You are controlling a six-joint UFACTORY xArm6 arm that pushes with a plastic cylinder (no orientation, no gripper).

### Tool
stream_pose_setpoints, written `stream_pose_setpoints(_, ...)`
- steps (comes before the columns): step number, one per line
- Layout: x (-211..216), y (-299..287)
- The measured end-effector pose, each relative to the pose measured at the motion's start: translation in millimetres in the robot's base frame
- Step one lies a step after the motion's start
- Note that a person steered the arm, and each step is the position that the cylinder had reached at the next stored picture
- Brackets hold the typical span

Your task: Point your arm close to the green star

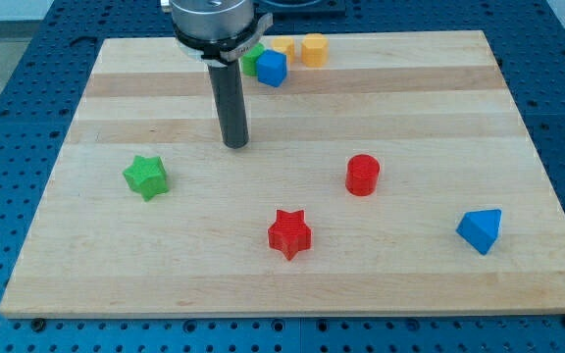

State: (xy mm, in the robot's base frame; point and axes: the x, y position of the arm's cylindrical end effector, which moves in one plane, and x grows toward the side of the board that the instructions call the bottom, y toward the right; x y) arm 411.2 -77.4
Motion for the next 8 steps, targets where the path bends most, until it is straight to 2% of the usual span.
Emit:
stream_pose_setpoints(3,38.9,0.0)
stream_pose_setpoints(8,67.5,0.0)
